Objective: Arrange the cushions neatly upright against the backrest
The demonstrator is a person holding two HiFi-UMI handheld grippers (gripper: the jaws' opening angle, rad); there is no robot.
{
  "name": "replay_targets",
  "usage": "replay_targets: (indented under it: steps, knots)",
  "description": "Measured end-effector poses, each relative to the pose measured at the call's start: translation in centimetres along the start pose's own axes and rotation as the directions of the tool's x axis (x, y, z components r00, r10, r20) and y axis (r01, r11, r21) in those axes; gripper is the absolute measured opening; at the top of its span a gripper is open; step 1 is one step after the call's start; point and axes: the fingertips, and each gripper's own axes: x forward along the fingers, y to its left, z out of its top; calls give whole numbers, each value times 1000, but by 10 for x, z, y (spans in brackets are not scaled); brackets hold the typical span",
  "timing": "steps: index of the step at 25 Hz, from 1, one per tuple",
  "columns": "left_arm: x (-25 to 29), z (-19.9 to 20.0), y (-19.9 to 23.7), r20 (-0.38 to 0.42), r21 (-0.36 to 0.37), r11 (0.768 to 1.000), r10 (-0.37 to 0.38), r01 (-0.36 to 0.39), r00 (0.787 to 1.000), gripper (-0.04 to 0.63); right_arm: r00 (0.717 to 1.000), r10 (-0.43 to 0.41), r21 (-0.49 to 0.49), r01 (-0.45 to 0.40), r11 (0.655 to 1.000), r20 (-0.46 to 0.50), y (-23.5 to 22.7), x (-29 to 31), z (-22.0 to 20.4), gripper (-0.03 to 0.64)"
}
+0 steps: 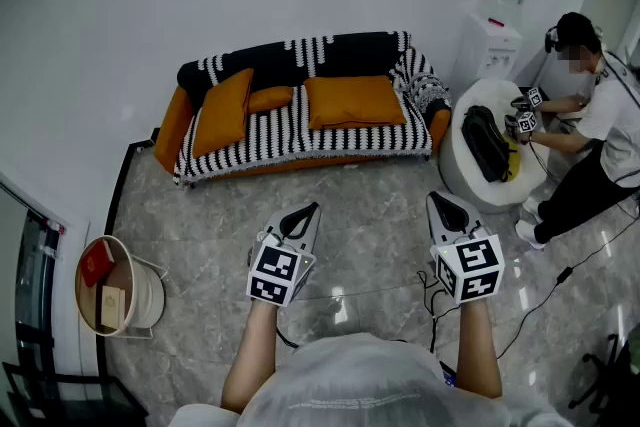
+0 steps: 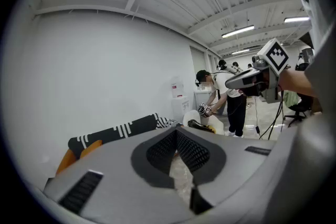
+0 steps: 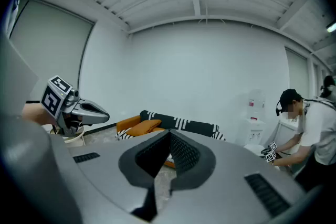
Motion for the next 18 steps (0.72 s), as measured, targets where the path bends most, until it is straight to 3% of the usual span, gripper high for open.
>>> replay_targets:
  steps: [5, 11, 18]
  knots:
    - [9, 2, -1, -8, 8, 1000, -1, 1, 1000, -5, 1000, -6, -3, 6, 1000, 6, -5, 2, 3, 3]
    - [24, 7, -8, -19, 18, 1000, 14, -14, 1000, -5, 999, -15, 82, 11, 997, 47, -31, 6, 4, 3]
    - [37, -3, -15, -42, 1, 999, 40, -40, 998, -5, 990, 93, 132, -107, 985, 103, -42, 13, -6, 3]
